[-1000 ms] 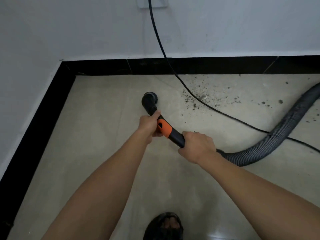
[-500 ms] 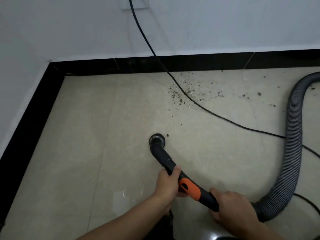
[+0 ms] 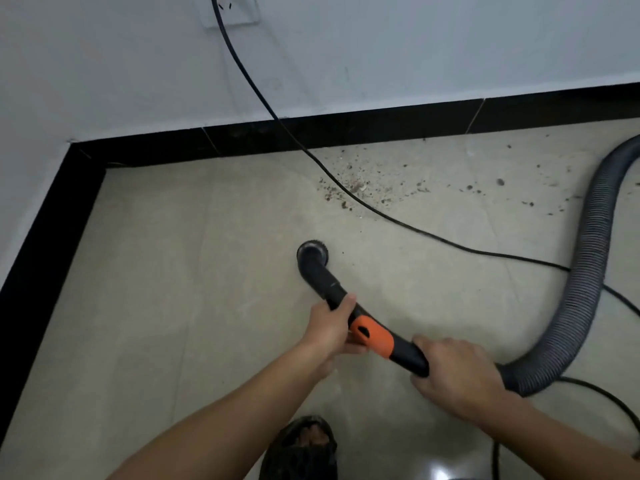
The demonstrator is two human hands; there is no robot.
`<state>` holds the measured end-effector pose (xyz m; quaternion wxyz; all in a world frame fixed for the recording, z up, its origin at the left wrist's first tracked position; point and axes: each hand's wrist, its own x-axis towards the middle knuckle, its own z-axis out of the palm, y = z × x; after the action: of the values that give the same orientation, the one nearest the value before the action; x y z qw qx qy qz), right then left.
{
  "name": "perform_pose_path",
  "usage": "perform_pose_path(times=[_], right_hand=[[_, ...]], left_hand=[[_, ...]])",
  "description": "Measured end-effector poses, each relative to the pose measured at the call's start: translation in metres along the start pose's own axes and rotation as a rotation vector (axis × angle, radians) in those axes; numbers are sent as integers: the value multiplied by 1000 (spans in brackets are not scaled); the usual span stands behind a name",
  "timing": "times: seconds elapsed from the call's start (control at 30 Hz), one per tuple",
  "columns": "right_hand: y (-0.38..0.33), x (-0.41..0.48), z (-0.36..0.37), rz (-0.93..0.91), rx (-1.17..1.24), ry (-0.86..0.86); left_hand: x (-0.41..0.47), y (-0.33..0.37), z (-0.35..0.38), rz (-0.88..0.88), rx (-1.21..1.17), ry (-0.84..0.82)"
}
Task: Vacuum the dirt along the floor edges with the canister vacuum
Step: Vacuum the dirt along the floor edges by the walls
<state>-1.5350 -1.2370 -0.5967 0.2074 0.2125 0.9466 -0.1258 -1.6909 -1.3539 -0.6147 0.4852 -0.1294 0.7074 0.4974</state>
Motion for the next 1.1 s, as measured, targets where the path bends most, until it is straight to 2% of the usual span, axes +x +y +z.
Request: perform_pose_path(times=[0.1,0.3,0.53,0.77,0.97,1.1], right_hand=[[2,22,-4,36,37,12],[-2,99,-52,99,87,93],[-2,66,-30,73,44,49],[-8,158,-78,111,98,110],[-15,130,-65,82,49,59],[-15,182,-80,110,61,105]], left_hand=[[18,19,4,61,-6,20],[71,112,11,144,32,16],[56,71,4,78,25,-10],[106,167,-1,168,1,-18],[100,134,-11,100,1,-40],[134,176,-11,196,-38,-16]])
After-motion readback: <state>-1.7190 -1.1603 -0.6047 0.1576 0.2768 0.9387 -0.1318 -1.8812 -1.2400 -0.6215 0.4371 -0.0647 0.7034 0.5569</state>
